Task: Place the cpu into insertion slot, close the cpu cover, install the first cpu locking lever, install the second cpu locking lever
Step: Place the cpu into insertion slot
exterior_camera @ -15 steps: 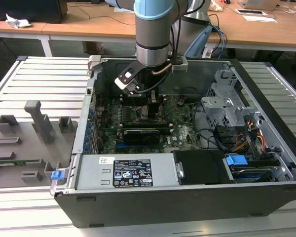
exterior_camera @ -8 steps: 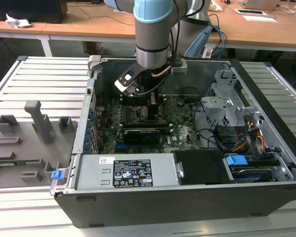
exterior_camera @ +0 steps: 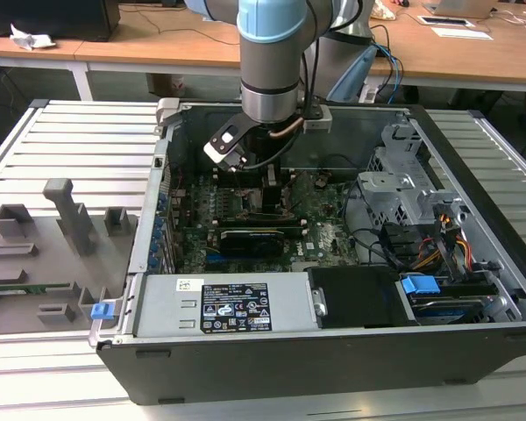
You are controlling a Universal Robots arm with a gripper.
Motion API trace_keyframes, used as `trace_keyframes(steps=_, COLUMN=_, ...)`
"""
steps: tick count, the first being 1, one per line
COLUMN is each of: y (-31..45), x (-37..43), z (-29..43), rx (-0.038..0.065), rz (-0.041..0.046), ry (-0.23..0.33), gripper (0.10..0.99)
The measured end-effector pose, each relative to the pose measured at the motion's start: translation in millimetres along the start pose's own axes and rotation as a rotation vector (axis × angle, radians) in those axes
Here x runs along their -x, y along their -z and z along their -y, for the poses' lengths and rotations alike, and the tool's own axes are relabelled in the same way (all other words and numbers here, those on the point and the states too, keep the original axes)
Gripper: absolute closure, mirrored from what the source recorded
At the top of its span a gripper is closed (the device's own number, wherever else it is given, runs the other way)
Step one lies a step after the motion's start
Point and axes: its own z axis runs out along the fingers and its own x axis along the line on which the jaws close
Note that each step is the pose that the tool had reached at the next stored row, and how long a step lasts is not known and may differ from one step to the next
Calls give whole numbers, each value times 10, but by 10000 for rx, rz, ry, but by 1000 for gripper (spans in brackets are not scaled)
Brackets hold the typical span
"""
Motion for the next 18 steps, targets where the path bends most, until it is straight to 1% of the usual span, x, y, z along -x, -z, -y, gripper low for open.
trace_keyframes(steps=3, y=-18, x=-26, z=1, rx=0, rz=6, ry=1, gripper=545)
trace_keyframes(steps=12, y=-70, x=-60, z=10, rx=0, rz=20, ry=-73, gripper=545)
trace_keyframes(steps=18, y=-107, x=-63, z=12, rx=-1, rz=29, ry=-73, gripper=545)
